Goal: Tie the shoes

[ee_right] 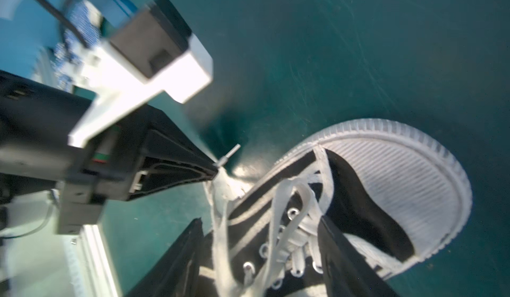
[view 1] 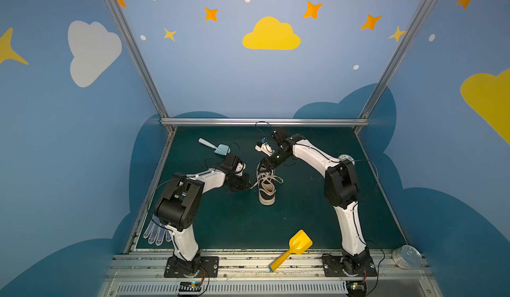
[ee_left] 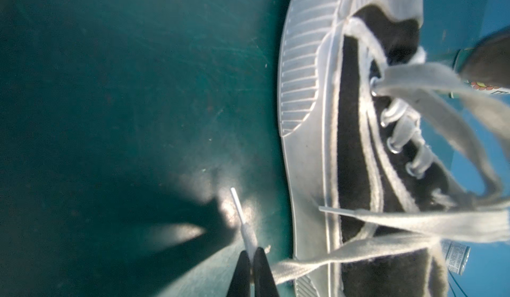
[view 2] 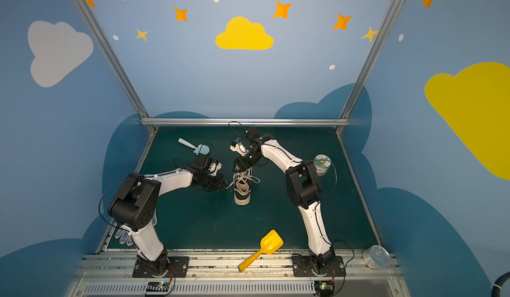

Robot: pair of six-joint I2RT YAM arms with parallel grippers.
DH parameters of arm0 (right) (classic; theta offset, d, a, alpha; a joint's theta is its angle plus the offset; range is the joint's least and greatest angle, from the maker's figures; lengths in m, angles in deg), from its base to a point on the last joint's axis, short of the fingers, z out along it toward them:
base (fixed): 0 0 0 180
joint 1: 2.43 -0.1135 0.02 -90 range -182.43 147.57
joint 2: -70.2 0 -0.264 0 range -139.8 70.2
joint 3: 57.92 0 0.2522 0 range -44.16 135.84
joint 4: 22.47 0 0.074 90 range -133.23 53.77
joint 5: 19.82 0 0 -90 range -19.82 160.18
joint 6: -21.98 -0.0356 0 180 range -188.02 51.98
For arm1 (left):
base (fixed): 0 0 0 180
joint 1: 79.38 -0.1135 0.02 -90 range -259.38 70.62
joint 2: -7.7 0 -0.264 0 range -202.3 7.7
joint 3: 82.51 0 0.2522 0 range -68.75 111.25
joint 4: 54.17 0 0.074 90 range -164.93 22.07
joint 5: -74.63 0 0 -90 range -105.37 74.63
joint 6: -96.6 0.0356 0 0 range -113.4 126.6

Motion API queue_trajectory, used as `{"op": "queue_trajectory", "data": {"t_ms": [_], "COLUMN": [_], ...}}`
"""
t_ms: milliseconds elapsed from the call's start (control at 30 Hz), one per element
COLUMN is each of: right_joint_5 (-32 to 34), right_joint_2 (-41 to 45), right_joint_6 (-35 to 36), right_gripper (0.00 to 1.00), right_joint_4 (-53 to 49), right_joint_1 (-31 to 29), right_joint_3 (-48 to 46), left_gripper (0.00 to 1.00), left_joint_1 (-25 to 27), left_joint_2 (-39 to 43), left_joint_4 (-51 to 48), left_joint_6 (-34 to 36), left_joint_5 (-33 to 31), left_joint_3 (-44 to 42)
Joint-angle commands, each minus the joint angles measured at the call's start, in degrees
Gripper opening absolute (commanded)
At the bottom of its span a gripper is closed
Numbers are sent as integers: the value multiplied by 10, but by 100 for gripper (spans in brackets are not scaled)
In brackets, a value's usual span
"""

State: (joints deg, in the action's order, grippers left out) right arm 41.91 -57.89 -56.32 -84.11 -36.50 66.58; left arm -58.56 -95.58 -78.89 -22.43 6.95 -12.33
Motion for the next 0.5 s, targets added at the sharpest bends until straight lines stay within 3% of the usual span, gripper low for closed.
{"op": "queue_trajectory", "data": {"t_ms": [0,467], "right_joint_5": [49,94], "right_joint_2": [9,97], "right_joint_6": [30,34], "right_gripper": [69,73], "right_joint_4": [-24,25], "right_joint_1": [-12,-23], "right_joint_3": [-7,-94], "left_gripper": [7,7], "left_joint_1": [4,5], "left_joint_2": [21,27], "left_joint_4": [8,12], "left_joint_6": [-9,-9], "left_joint_5": [4,1], "left_joint_3": [-14,-27]}}
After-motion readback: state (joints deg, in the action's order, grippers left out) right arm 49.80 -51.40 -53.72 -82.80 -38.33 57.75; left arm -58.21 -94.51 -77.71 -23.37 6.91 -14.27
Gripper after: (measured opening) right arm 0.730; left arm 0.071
